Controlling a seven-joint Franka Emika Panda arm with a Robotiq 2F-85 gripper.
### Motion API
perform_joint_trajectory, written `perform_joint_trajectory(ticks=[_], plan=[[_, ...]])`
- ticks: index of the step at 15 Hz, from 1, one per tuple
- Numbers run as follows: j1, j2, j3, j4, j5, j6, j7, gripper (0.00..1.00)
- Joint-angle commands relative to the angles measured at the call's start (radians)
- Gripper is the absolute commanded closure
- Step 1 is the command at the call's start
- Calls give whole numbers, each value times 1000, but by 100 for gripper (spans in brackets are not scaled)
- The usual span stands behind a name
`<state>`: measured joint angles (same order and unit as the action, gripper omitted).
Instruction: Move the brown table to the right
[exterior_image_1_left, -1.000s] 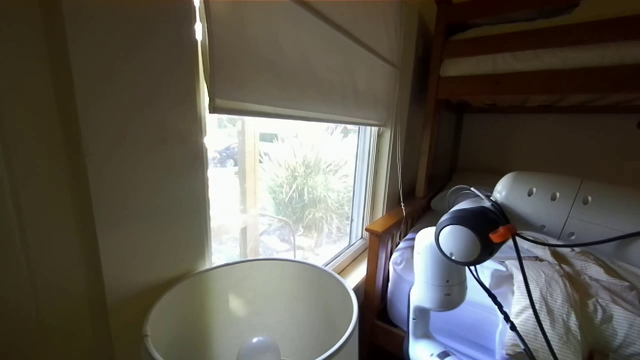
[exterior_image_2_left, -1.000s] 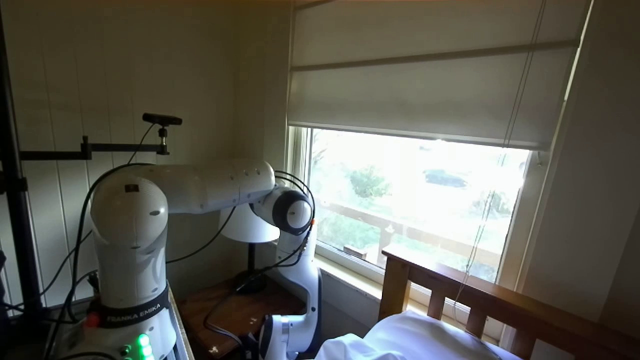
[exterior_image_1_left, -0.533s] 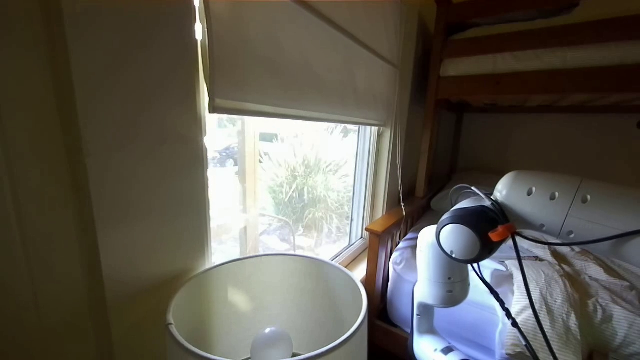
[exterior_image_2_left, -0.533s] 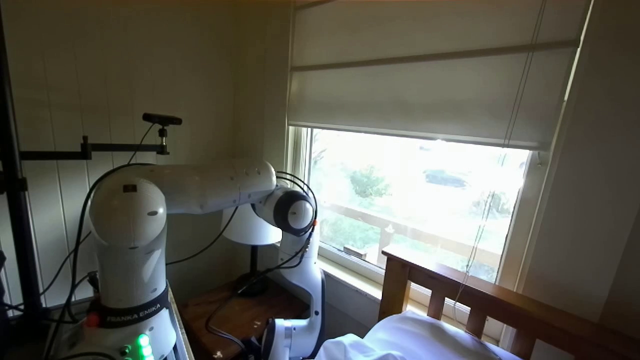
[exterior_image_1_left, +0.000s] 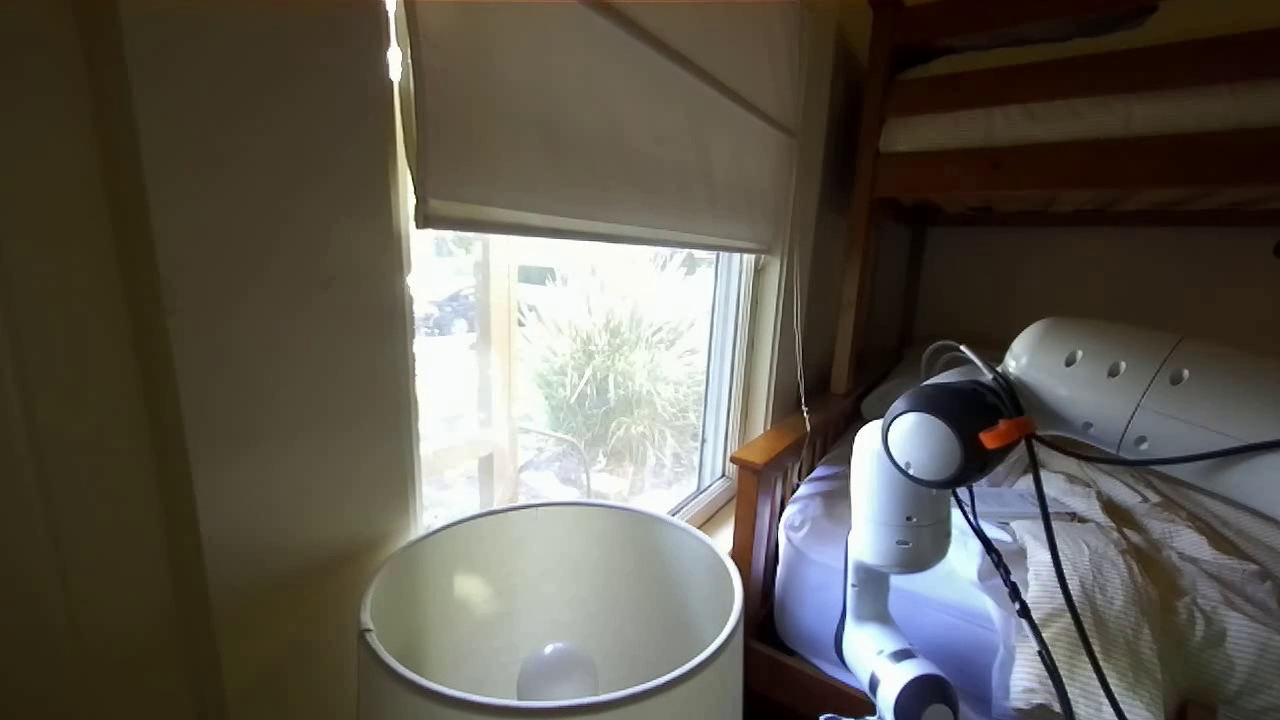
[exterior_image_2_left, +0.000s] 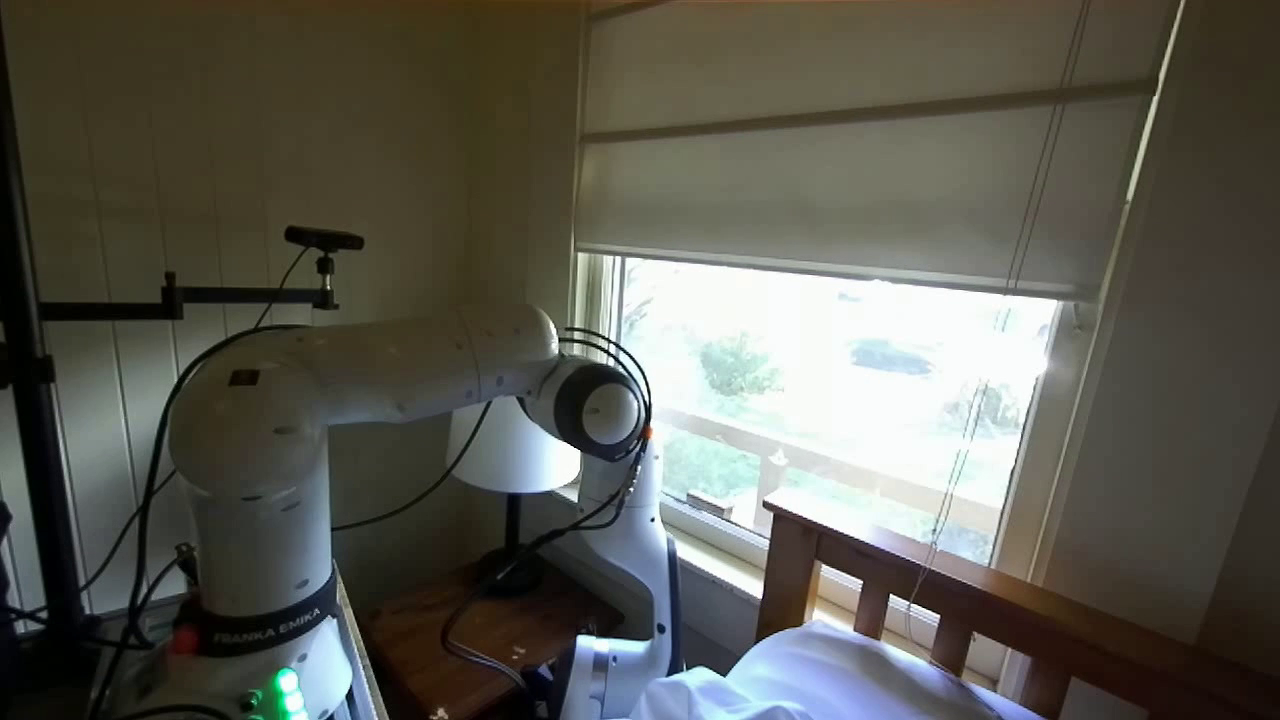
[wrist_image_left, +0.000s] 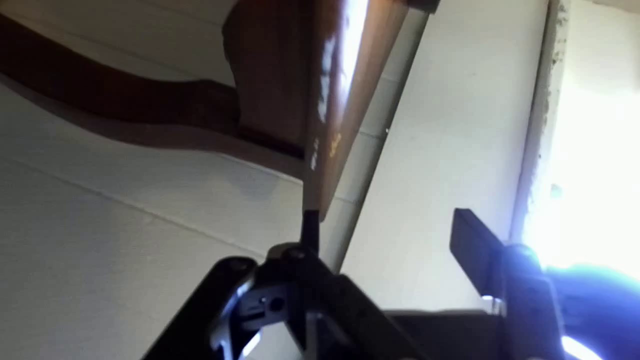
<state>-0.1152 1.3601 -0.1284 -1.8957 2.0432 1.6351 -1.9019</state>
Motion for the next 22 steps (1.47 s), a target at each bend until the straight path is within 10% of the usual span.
perform_joint_trajectory(ticks=[1, 16, 17, 21, 22], plan=[[5, -114, -6, -114, 76, -18, -117, 2], [184, -536, -39, -541, 317, 93, -899, 0], [352, -552, -174, -531, 388, 59, -821, 0], [589, -534, -350, -538, 567, 78, -844, 0], [553, -571, -409, -525, 470, 110, -820, 0]])
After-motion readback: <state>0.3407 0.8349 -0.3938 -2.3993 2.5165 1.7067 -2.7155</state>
